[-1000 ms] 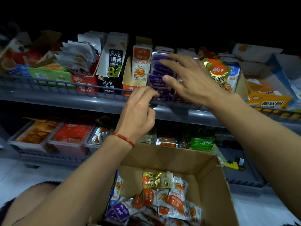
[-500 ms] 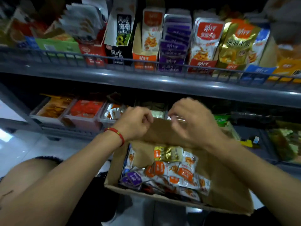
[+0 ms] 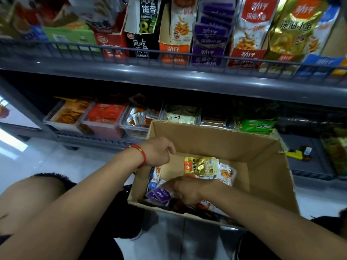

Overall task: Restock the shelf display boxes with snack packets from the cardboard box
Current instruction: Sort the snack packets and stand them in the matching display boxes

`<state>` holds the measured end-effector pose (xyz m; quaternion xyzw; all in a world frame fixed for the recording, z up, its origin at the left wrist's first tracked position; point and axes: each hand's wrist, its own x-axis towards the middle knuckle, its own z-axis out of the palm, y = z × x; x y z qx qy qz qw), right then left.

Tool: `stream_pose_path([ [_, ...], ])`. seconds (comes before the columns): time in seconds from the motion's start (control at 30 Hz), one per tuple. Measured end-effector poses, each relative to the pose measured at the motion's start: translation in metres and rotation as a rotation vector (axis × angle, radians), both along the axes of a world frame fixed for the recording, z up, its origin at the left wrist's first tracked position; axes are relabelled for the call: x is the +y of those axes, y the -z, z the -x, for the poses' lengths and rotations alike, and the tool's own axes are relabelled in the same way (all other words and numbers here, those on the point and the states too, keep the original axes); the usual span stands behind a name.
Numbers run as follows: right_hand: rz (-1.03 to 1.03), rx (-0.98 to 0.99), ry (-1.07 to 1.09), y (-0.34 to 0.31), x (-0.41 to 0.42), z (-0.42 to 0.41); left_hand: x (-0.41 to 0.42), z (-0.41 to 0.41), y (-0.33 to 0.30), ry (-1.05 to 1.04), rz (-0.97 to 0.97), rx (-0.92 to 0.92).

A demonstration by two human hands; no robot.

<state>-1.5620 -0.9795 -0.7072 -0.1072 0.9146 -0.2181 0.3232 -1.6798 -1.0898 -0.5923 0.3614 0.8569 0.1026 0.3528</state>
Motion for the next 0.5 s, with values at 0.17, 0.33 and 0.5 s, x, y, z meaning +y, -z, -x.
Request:
stream_pose_path([
  [0.17, 0.183, 0.12, 0.256, -0.015, 0.017, 0.007, -0.001, 0.002, -0.012, -0.05, -0.087, 0.004],
  [0.33, 0.453, 0.27, 0.922, -0.053, 0.049, 0.002, 0.003, 0.002, -0.017, -0.136, -0.281, 0.197],
  [0.5, 1.111, 0.204, 1.392, -0.107, 0.056, -0.01, 0.014, -0.028, -0.021, -0.05, -0.327, -0.09],
])
